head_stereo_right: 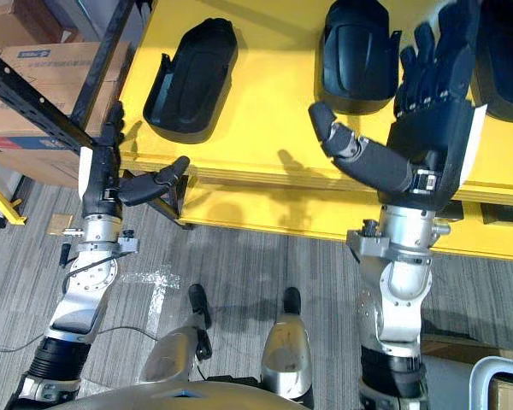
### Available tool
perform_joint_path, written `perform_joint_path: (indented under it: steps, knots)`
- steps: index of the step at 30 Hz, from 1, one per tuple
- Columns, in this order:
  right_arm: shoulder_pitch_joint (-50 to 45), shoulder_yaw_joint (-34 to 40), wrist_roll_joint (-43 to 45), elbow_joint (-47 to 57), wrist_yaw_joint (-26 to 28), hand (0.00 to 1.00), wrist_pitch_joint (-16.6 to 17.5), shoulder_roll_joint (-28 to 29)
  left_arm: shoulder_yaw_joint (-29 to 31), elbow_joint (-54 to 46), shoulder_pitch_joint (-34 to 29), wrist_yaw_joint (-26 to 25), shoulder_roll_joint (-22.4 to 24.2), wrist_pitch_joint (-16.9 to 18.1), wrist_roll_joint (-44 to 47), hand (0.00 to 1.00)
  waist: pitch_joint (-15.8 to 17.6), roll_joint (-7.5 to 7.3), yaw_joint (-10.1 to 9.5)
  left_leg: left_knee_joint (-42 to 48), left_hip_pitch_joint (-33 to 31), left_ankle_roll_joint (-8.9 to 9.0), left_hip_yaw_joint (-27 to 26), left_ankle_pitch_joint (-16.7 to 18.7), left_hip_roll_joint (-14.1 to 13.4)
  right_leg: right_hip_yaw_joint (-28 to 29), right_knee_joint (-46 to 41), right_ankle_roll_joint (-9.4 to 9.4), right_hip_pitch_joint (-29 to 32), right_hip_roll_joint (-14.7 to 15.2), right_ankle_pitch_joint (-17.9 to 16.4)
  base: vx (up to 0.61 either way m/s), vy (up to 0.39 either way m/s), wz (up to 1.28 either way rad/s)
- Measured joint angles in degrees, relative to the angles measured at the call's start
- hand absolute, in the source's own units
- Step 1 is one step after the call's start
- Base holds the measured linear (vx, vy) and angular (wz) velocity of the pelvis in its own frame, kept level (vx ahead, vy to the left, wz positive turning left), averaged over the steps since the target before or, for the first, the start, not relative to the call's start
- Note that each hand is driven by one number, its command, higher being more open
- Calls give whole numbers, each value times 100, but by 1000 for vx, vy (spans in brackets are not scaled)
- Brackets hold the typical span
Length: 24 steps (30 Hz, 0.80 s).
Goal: Walk over and take three plastic housings, then place them on the shelf
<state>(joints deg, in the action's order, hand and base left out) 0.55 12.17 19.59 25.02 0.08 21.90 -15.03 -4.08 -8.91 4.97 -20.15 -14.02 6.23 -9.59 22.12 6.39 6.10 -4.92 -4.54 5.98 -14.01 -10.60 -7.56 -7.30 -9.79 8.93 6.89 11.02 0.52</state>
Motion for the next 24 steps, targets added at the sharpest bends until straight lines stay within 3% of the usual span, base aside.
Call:
perform_joint_path:
  steps: [3,7,14,18,24]
  knots:
    - [-334,79,7,51,121,100,7,102,164,-11,-7,-406,7,-12,-57,100,-75,-6,79,0,38,-14,-55,1,-1,65,0,-4,3,-7,-4,51,-29,-11]
    - [-507,120,167,81,112,100,80,282,270,-75,-109,-458,31,-2,-50,100,-116,-6,172,-2,107,-9,-156,57,1,157,-1,-5,1,-13,-11,15,-20,-13]
    - [-690,135,153,306,114,100,99,373,151,-113,-130,263,95,4,489,100,-135,-3,201,-4,116,48,-198,140,0,201,10,12,14,-13,-31,-10,-5,-2]
    - [-714,106,138,306,117,100,96,377,44,-760,-564,604,193,3,781,100,-154,25,198,-3,110,51,-198,147,1,199,20,13,17,-13,-32,0,0,0]
    - [-855,61,140,457,98,100,82,379,57,-967,-823,416,237,-43,110,100,-252,161,165,-1,85,48,-152,147,0,145,32,18,5,-13,-30,15,-12,3]
